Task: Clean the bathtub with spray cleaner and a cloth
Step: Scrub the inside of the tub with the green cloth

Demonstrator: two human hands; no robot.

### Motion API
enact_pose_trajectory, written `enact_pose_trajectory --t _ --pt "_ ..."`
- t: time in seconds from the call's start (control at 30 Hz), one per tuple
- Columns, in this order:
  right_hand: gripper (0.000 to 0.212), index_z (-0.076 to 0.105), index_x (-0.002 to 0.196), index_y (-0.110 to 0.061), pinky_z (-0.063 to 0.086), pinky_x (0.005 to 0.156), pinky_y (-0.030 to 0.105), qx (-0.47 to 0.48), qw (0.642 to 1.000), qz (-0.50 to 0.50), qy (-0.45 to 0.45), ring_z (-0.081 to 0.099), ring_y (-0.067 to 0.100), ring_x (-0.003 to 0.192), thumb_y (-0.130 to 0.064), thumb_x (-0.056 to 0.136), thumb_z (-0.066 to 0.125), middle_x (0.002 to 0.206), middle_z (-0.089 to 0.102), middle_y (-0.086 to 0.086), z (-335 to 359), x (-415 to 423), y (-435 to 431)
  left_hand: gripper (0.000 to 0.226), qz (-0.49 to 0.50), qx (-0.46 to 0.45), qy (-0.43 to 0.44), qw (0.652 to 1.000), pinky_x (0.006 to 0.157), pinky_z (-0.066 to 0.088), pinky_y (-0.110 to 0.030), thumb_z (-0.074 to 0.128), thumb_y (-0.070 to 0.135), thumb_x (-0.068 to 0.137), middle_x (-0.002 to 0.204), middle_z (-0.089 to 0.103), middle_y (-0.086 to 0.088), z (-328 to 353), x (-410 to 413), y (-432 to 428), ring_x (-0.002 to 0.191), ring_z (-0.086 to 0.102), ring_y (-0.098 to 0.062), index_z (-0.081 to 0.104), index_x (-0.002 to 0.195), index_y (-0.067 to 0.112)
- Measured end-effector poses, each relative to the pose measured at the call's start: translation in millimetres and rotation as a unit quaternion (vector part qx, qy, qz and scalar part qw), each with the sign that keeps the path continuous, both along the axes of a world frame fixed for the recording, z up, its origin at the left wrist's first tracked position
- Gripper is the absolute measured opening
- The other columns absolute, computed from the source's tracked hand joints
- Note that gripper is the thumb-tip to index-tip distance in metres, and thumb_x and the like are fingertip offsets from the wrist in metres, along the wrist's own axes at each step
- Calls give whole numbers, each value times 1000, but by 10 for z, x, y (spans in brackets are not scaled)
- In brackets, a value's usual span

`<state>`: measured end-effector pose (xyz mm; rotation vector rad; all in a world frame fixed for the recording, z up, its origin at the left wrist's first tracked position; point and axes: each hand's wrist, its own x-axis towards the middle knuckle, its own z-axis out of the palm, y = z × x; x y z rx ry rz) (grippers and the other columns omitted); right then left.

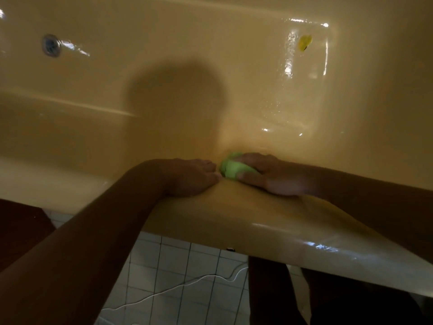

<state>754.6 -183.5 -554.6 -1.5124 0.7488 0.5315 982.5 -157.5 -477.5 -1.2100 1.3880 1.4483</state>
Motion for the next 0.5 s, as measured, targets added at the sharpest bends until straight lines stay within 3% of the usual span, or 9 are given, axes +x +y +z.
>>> enact_pose_trajectory --t 0.1,0.17,0.23,0.33,0.4,0.5 --pt "48 33 143 -61 10 110 0 35 996 -10 -81 21 -29 131 -58 97 47 143 28 -47 602 -191 30 55 -28 4 -3 1000 124 6 -31 18 36 115 174 1 -3 -24 52 6 159 2 -16 9 166 17" --pt "48 28 137 -64 8 97 -10 67 994 -30 -76 13 -41 120 -58 93 46 134 18 -54 677 -230 13 55 -15 8 -16 1000 118 8 -23 19 36 115 174 0 0 -64 97 -4 159 1 -14 8 166 18" --pt "47 32 139 -60 13 101 -7 59 996 -33 -58 22 -36 122 -56 95 47 137 27 -49 471 -200 -28 57 -4 10 -19 1000 118 9 -21 18 39 114 174 0 1 -86 124 -12 159 1 -12 7 165 18" --pt "55 35 156 -38 23 117 20 20 1000 -18 2 36 1 143 -52 105 48 157 38 -19 -212 -106 -70 56 3 5 -17 1000 115 9 -18 18 37 115 174 1 0 -195 152 -5 159 2 -13 7 165 16" --pt "60 27 162 -34 20 121 31 -9 997 -7 74 29 21 152 -54 107 43 167 29 -4 -671 12 -123 54 -5 5 -20 1000 111 8 -16 19 35 115 174 1 -1 -250 173 9 159 2 -14 9 165 17" --pt "60 20 163 -37 10 125 41 -52 990 0 131 16 29 158 -58 108 32 173 16 3 -1026 207 -65 54 -9 3 -27 1000 116 7 -19 19 35 115 174 1 -1 -297 196 4 159 2 -14 9 165 17"
